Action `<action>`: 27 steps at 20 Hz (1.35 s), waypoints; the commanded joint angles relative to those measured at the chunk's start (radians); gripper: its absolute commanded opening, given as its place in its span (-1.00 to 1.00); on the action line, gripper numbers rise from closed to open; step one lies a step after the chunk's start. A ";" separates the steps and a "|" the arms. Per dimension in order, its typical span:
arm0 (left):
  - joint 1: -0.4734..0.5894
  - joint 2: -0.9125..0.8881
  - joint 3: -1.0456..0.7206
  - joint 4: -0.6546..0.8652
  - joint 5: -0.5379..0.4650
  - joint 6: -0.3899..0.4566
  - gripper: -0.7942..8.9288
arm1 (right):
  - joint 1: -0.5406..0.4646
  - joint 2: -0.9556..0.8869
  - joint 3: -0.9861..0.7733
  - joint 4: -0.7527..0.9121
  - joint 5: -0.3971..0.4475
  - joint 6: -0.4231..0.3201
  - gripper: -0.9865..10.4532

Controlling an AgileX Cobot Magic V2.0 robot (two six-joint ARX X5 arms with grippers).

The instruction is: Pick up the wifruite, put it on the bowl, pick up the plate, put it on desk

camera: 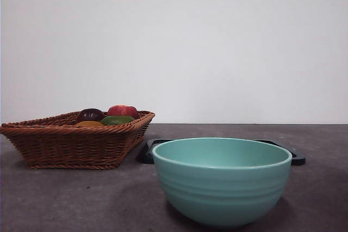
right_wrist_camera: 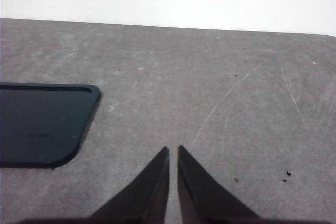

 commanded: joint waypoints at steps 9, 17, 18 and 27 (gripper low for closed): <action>0.002 -0.002 -0.020 -0.006 -0.002 0.000 -0.80 | -0.002 -0.003 -0.005 0.108 0.003 -0.004 -0.79; 0.002 -0.002 -0.020 0.014 -0.002 0.002 -0.80 | -0.002 -0.003 -0.005 0.201 0.002 0.003 -0.79; 0.002 -0.002 -0.020 0.015 -0.002 0.002 -0.80 | -0.002 -0.003 -0.005 0.209 0.003 0.003 -0.79; 0.002 0.000 -0.020 0.013 -0.002 0.006 -0.80 | -0.001 -0.003 -0.005 0.264 0.001 0.003 -0.79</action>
